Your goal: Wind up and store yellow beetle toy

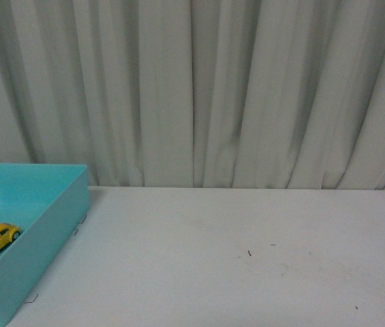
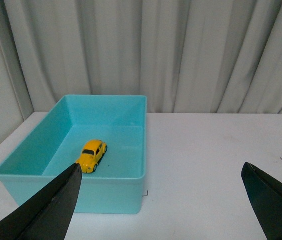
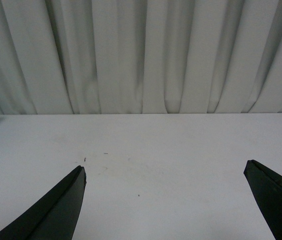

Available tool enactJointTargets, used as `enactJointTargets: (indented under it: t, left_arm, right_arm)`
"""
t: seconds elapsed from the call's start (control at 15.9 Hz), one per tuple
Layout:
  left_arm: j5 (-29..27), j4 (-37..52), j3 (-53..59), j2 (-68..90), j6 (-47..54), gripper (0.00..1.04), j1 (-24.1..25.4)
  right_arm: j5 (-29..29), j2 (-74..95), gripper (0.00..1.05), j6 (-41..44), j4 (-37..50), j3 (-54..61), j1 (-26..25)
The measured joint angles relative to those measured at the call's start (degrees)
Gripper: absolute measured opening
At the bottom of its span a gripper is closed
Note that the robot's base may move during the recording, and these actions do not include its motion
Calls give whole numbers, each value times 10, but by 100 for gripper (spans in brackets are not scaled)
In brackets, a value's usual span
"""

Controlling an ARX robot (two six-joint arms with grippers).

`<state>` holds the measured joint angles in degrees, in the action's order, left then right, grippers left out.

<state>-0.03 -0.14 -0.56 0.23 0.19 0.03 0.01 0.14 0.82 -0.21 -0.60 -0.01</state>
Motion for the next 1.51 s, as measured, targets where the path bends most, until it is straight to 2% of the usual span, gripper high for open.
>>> enactJointTargets:
  t: [1.51]
  left_arm:
    - [0, 0, 0, 0, 0, 98, 0]
  right_arm:
    - [0, 0, 98, 0, 1, 0, 0]
